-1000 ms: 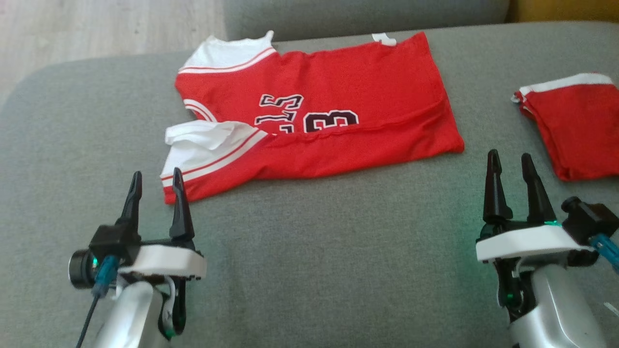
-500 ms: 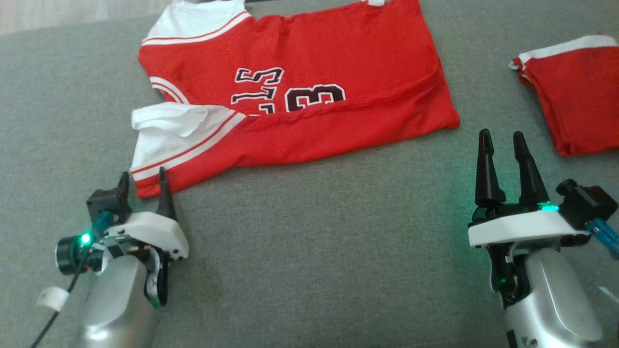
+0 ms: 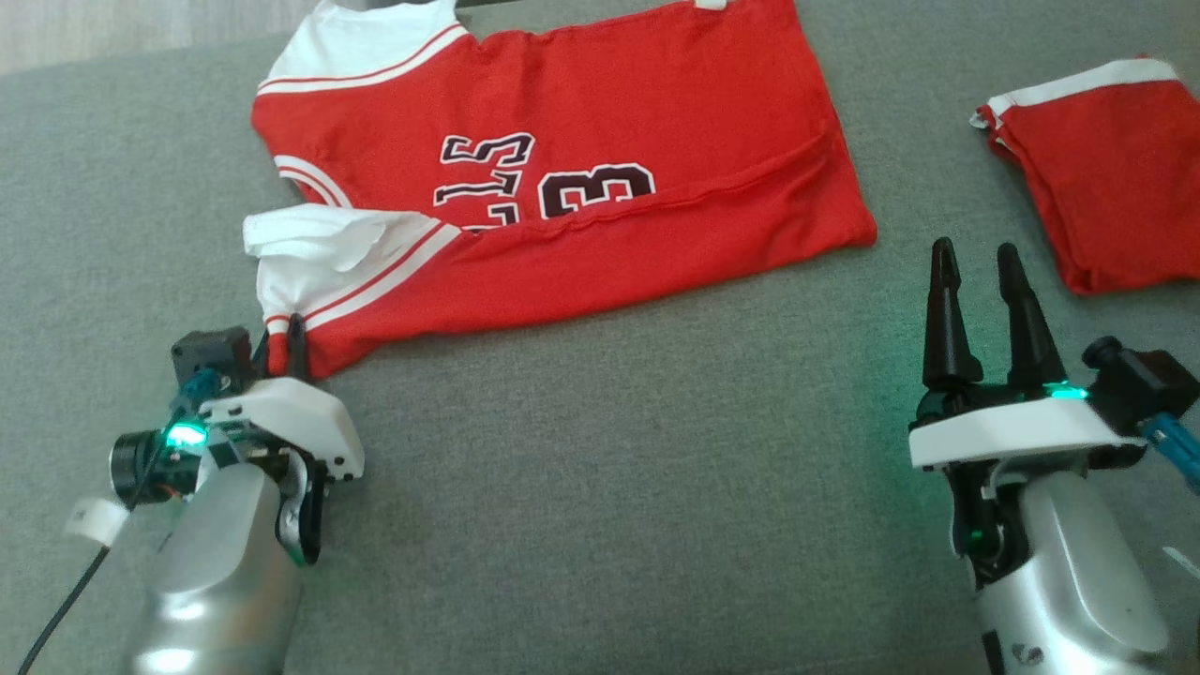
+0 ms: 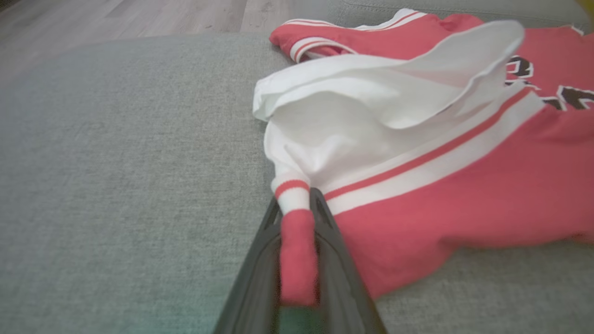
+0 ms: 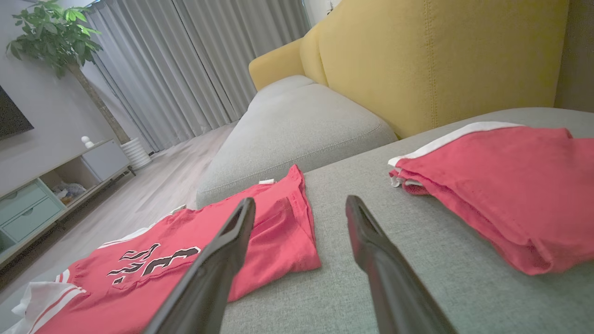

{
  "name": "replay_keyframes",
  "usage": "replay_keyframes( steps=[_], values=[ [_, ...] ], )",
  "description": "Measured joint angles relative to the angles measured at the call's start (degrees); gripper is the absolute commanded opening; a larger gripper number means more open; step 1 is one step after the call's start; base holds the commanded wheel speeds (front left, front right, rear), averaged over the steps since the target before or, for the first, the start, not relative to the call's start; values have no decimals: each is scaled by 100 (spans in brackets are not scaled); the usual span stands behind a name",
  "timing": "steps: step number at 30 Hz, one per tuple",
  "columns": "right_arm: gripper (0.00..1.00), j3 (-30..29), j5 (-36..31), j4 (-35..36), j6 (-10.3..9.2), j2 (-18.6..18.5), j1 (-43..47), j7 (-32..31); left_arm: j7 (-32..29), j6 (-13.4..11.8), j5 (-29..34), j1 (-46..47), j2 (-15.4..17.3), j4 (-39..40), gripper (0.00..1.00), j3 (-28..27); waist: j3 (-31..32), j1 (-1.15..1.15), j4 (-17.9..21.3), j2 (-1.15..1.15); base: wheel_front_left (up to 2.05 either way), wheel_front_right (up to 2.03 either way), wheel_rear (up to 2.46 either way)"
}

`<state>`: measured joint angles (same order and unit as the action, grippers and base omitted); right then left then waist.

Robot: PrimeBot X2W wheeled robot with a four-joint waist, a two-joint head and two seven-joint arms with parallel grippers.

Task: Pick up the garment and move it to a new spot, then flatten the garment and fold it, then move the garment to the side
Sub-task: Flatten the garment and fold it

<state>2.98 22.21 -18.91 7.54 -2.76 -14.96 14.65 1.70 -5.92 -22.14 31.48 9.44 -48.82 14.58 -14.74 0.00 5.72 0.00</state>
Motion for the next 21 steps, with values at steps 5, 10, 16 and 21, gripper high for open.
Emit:
replay_keyframes(
  steps=[5, 10, 16, 21],
  values=[
    [100, 1, -321, -336, 0, -2, -47, 0, 478, 71, 2, -38, -7, 82, 0, 35, 84, 0, -87, 0, 0, 0, 0],
    [100, -244, -917, -1198, 0, -4, -577, -245, 1007, 280, 104, -20, -48, 588, 0, 216, 101, 0, -249, 0, 0, 0, 0],
    [100, -587, -1504, -2191, 0, -7, -1543, -834, 1155, 330, 268, -16, -120, 1085, 0, 425, 53, 0, -467, 0, 0, 0, 0],
    [100, -955, -1998, -3083, 0, -10, -2020, -1107, 1157, 396, 404, -18, -141, 1237, 0, 632, 2, 0, -634, 0, 0, 0, 0]
  ],
)
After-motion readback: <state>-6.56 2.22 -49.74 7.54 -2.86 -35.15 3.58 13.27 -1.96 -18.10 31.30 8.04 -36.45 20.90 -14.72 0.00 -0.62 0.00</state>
